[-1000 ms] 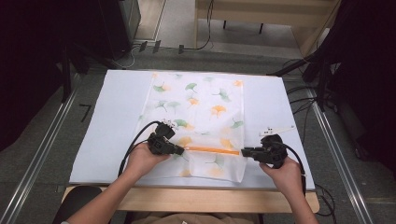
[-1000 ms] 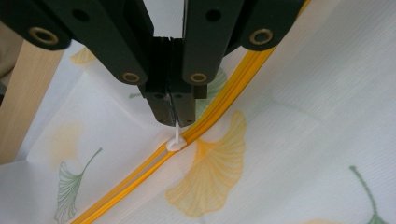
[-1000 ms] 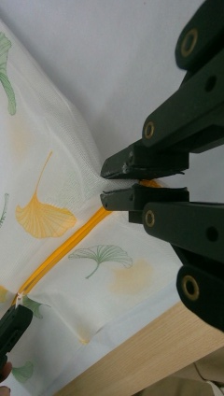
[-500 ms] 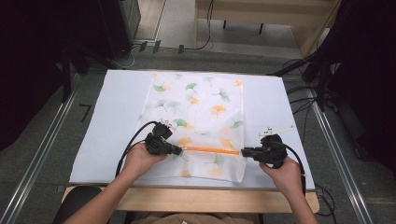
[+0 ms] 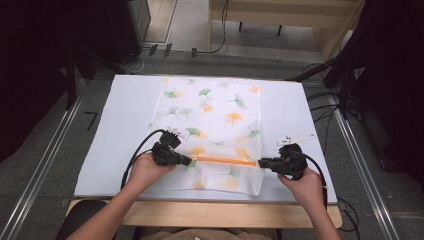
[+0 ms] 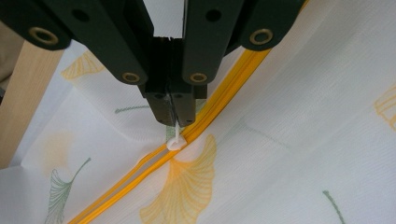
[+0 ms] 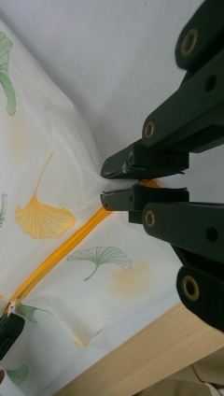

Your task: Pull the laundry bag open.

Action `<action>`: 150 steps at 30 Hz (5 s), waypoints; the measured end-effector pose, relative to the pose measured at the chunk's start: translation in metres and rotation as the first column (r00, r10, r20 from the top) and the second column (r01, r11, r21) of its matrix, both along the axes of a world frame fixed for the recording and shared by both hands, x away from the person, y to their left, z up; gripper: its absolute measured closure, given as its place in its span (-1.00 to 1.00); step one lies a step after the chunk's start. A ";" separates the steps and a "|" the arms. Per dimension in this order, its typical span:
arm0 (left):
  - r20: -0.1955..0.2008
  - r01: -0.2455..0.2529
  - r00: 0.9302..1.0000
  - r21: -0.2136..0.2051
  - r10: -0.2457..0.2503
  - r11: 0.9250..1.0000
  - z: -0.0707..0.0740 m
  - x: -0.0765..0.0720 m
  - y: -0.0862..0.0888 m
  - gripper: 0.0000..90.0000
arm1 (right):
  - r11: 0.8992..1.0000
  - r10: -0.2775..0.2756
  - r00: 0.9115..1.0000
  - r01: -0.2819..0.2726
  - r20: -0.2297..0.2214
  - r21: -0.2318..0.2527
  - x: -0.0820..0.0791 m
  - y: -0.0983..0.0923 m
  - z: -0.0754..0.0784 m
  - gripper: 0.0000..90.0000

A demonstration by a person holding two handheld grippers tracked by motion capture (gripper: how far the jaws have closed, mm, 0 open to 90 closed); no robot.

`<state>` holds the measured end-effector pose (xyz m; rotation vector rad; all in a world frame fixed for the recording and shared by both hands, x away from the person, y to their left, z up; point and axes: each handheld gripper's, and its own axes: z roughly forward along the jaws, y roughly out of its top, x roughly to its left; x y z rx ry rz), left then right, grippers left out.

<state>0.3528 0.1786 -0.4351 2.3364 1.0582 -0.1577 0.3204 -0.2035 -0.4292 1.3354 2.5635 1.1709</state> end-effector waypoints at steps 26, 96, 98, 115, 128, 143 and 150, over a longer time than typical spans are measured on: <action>-0.015 -0.040 0.999 -0.006 0.040 0.999 0.002 -0.003 0.033 1.00 | 1.000 0.009 1.000 -0.009 -0.009 -0.005 0.004 0.001 -0.001 0.91; -0.051 -0.162 0.985 0.003 0.162 0.987 0.005 -0.007 0.112 1.00 | 1.000 0.016 1.000 -0.016 -0.025 -0.020 0.005 0.002 -0.003 0.90; -0.051 -0.161 0.986 0.003 0.161 0.987 0.005 -0.007 0.112 1.00 | 1.000 0.016 1.000 -0.017 -0.027 -0.020 0.005 0.003 -0.003 0.90; -0.053 -0.168 0.984 0.008 0.168 0.986 0.005 -0.008 0.114 1.00 | 1.000 0.016 0.999 -0.017 -0.028 -0.020 0.005 0.002 -0.004 0.89; -0.057 -0.188 0.981 -0.004 0.188 0.982 0.006 -0.009 0.123 1.00 | 0.999 0.020 0.999 -0.021 -0.035 -0.028 0.007 0.002 -0.005 0.89; -0.063 -0.214 0.975 -0.013 0.213 0.977 0.006 -0.010 0.135 1.00 | 0.999 0.020 0.999 -0.022 -0.037 -0.036 0.009 0.003 -0.006 0.89; -0.064 -0.222 0.973 -0.005 0.221 0.975 0.006 -0.011 0.141 1.00 | 0.999 0.022 0.999 -0.023 -0.037 -0.036 0.009 0.003 -0.006 0.89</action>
